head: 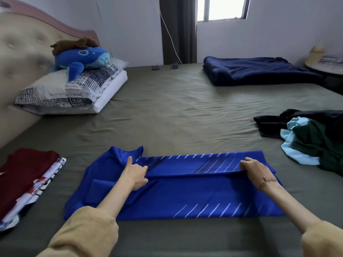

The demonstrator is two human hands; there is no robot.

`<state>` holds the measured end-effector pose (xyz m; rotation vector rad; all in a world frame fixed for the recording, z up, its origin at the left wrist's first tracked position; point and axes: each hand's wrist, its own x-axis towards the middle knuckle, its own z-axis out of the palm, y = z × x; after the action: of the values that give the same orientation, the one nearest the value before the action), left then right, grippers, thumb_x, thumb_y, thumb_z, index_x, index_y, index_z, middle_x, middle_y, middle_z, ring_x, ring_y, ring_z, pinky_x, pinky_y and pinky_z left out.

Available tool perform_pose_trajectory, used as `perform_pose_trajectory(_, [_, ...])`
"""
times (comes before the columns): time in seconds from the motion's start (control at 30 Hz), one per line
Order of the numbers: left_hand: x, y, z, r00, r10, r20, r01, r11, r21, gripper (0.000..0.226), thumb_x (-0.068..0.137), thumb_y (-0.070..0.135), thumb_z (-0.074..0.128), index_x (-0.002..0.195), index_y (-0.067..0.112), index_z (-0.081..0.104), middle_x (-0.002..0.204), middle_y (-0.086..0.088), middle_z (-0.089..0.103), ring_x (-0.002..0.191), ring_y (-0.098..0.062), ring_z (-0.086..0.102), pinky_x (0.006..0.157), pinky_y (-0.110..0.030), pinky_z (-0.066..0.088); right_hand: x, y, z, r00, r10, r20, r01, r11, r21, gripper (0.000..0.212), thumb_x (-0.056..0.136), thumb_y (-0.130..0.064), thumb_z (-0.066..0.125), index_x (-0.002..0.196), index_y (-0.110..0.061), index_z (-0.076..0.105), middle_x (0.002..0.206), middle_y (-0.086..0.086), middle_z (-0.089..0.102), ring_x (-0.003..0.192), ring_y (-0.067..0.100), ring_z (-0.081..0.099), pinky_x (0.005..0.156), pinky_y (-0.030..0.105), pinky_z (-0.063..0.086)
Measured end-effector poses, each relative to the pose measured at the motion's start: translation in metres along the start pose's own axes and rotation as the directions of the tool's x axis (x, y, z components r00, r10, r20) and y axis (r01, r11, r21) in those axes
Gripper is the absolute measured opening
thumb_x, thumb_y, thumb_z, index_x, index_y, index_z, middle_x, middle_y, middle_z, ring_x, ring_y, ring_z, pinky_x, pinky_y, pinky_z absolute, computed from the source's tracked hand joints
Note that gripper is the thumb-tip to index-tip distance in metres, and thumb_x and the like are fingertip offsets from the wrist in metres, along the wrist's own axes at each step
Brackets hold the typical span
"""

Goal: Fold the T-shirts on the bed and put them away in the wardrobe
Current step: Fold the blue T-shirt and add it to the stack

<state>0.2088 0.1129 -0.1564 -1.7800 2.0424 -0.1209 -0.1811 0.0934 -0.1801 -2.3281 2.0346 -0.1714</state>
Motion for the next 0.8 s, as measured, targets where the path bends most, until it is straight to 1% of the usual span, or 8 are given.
perform_pose_trajectory(0.1, [-0.007,0.0,-0.001,1.0,-0.019,-0.003,0.019,1.0,0.002,0.032,0.093,0.03,0.033,0.108,0.013,0.056,0.089,0.001,0.06,0.101,-0.019,0.054,0.11,-0.044,0.011,-0.004,-0.001,-0.002,0.999,0.022,0.043,-0.022,1.0,-0.019,0.027,0.078,0.007,0.041,0.072,-0.019,0.04,0.083,0.0,0.043,0.07,0.023,0.043,0.045,0.023,0.018])
perform_pose_trajectory(0.17, [-0.011,-0.001,0.0,1.0,-0.016,0.0,0.016,0.995,0.103,0.032,0.095,0.023,0.032,0.108,0.012,0.058,0.093,0.0,0.059,0.102,-0.019,0.053,0.11,-0.046,0.012,-0.006,-0.003,-0.002,0.996,0.041,0.075,-0.038,0.999,-0.036,0.025,0.078,0.005,0.042,0.075,-0.019,0.046,0.086,-0.002,0.044,0.076,0.022,0.047,0.046,0.023,0.02])
perform_pose_trajectory(0.23, [-0.015,0.0,0.003,1.0,-0.026,-0.004,0.027,0.985,0.172,0.029,0.096,0.017,0.033,0.109,0.013,0.058,0.097,0.001,0.059,0.102,-0.019,0.054,0.111,-0.046,0.013,-0.011,-0.007,-0.001,0.997,0.057,0.043,-0.054,0.997,-0.062,0.021,0.083,0.0,0.042,0.08,-0.017,0.055,0.088,-0.003,0.045,0.082,0.024,0.055,0.052,0.025,0.027])
perform_pose_trajectory(0.37, [-0.018,0.006,0.008,0.991,-0.107,-0.084,0.115,0.988,0.099,0.025,0.095,0.016,0.035,0.108,0.016,0.057,0.091,0.002,0.058,0.087,-0.019,0.052,0.111,-0.043,0.015,-0.016,-0.01,0.006,0.998,0.061,-0.017,-0.062,0.997,-0.042,0.022,0.091,-0.009,0.041,0.092,-0.009,0.062,0.093,0.001,0.052,0.09,0.024,0.058,0.062,0.025,0.032])
perform_pose_trajectory(0.5, [-0.018,0.014,0.015,0.978,-0.129,-0.161,0.143,0.987,0.077,0.024,0.096,0.019,0.037,0.114,0.015,0.052,0.11,0.001,0.06,0.108,-0.019,0.051,0.109,-0.042,0.018,-0.015,-0.022,0.007,0.999,0.04,-0.017,-0.04,0.999,0.011,0.016,0.092,-0.011,0.041,0.09,-0.012,0.057,0.091,0.001,0.047,0.09,0.023,0.057,0.063,0.024,0.032])
perform_pose_trajectory(0.57, [-0.018,0.017,0.016,0.971,-0.14,-0.193,0.151,0.988,0.044,0.025,0.095,0.017,0.036,0.117,0.014,0.048,0.115,0.0,0.057,0.111,-0.019,0.049,0.108,-0.04,0.021,-0.013,-0.035,0.009,1.0,0.016,0.015,-0.016,0.999,0.04,0.014,0.093,-0.01,0.04,0.086,-0.017,0.05,0.098,0.002,0.053,0.088,0.022,0.054,0.063,0.024,0.032])
perform_pose_trajectory(0.7, [-0.015,0.01,0.015,0.947,-0.173,-0.271,0.166,0.985,-0.051,0.027,0.094,0.018,0.036,0.119,0.015,0.045,0.118,0.001,0.051,0.112,-0.018,0.046,0.101,-0.036,0.025,0.0,-0.066,0.014,0.998,-0.046,0.043,0.043,0.997,0.063,0.02,0.093,-0.01,0.039,0.1,-0.012,0.057,0.108,0.004,0.055,0.096,0.025,0.057,0.065,0.025,0.033])
perform_pose_trajectory(0.8, [-0.011,-0.003,0.02,0.898,-0.283,-0.336,0.184,0.937,-0.296,0.024,0.092,0.015,0.039,0.114,0.017,0.049,0.114,0.003,0.052,0.105,-0.016,0.048,0.095,-0.033,0.029,0.015,-0.1,0.019,0.989,-0.121,0.088,0.109,0.986,0.123,0.02,0.093,-0.011,0.04,0.103,-0.012,0.057,0.111,0.003,0.056,0.1,0.024,0.056,0.066,0.026,0.034])
